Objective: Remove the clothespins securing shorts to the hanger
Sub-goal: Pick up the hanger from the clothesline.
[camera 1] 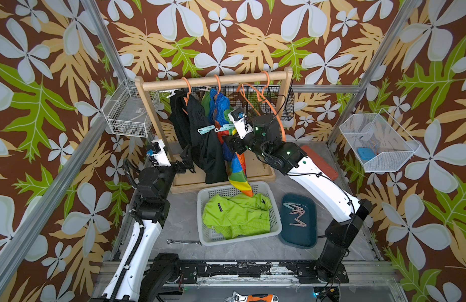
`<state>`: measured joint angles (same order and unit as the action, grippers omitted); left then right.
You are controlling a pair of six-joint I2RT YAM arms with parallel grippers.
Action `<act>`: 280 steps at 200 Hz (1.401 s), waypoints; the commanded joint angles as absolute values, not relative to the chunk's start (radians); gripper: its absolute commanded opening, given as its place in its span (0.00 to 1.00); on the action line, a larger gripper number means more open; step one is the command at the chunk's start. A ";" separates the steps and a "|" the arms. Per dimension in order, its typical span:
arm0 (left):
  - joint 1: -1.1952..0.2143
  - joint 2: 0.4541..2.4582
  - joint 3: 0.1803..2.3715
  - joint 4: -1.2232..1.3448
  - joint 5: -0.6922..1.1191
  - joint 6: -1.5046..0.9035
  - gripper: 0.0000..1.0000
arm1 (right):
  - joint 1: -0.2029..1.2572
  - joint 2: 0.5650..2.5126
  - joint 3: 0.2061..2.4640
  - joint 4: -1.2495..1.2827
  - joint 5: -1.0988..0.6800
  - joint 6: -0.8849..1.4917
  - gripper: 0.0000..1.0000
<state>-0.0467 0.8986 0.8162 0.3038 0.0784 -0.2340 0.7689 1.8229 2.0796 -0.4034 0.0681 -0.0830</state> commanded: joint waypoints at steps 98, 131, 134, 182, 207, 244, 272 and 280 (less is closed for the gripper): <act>-0.046 0.870 0.816 0.329 0.060 -0.214 1.00 | 0.686 1.771 1.957 -0.282 0.049 -0.056 0.19; -0.045 0.870 0.818 0.328 0.062 -0.213 1.00 | 0.686 1.775 1.965 -0.287 0.035 -0.058 0.00; -0.044 0.870 0.818 0.328 0.063 -0.212 1.00 | 0.686 1.774 1.965 -0.287 0.036 -0.058 0.00; -0.045 0.869 0.818 0.328 0.065 -0.212 1.00 | 0.686 1.778 2.045 -0.300 0.051 -0.097 0.00; -0.045 0.869 0.818 0.328 0.064 -0.213 1.00 | 0.686 1.817 2.189 -0.350 0.048 -0.131 0.00; -0.044 0.865 0.817 0.327 0.059 -0.206 1.00 | 0.686 1.868 2.345 -0.404 0.046 -0.154 0.00; -0.046 0.863 0.815 0.327 0.056 -0.205 1.00 | 0.686 1.845 2.330 -0.385 0.060 -0.163 0.00; -0.045 0.863 0.815 0.328 0.056 -0.205 1.00 | 0.686 1.834 2.316 -0.370 0.063 -0.164 0.00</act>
